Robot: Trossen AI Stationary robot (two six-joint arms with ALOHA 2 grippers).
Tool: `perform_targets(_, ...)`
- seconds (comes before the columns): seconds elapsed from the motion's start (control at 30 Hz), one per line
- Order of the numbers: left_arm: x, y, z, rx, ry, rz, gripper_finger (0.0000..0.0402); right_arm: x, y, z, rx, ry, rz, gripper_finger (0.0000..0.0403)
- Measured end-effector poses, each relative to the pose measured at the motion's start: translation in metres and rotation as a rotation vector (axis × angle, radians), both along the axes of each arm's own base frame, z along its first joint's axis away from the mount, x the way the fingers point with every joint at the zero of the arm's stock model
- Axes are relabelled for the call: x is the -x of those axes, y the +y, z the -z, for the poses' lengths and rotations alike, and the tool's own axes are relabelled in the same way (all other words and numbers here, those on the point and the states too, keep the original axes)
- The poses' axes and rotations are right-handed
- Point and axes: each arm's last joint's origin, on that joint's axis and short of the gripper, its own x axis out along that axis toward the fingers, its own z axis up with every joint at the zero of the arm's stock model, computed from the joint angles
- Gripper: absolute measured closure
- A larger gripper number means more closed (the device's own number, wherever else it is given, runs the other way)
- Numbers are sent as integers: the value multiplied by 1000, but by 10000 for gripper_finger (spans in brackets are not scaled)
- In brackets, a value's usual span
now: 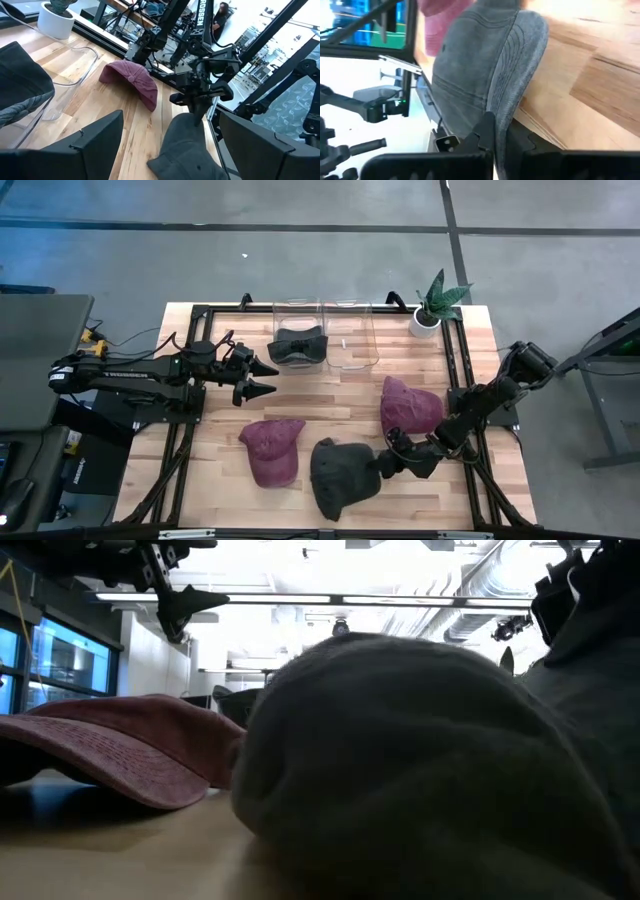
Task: Pick & Place hat
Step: Put the black cap into the left transparent bin
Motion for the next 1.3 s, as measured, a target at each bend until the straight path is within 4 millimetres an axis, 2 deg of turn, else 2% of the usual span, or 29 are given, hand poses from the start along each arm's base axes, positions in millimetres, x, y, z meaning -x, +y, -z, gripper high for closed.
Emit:
perform_targets(0.2, 0, 0, 0, 0, 0, 3, 79, -1, -1, -2, 34, -39, 29, 396)
perform_targets(0.47, 0, 0, 0, 0, 0, 3, 79, -9, 2, -18, 82, -231, 41, 397)
perform_targets(0.97, 0, 0, 0, 3, -2, 2, 79, -11, 3, -21, 73, -262, -8, 397)
perform_targets(1.3, 0, 1, -2, 228, -2, -57, 79, -12, 2, -21, 79, -259, 4, 397)
